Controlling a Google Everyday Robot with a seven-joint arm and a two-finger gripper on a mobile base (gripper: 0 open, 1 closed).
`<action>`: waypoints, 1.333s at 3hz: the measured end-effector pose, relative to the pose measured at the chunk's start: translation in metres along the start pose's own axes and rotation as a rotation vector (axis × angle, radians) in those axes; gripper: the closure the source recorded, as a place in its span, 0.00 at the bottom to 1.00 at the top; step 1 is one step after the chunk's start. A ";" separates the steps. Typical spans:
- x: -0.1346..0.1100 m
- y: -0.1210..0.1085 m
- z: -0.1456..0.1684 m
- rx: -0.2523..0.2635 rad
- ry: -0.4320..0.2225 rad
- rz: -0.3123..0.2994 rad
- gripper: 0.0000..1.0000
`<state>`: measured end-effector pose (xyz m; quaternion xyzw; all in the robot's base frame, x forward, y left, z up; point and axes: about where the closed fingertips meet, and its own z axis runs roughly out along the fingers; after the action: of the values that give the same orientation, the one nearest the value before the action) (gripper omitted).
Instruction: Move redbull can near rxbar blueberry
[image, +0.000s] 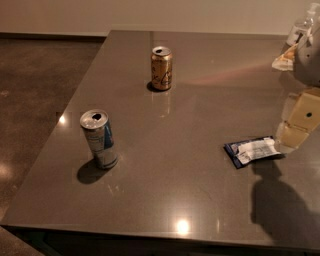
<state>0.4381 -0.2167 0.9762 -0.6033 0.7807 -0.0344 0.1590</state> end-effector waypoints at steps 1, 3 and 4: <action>0.000 0.000 0.000 0.000 0.000 0.000 0.00; -0.038 0.003 0.007 -0.046 -0.104 -0.043 0.00; -0.080 0.021 0.015 -0.111 -0.209 -0.096 0.00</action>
Offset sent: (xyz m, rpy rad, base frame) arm 0.0095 0.0267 -0.0008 0.0670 0.0234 0.0456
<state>0.4409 -0.1323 0.9738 -0.6483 0.7307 0.0644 0.2039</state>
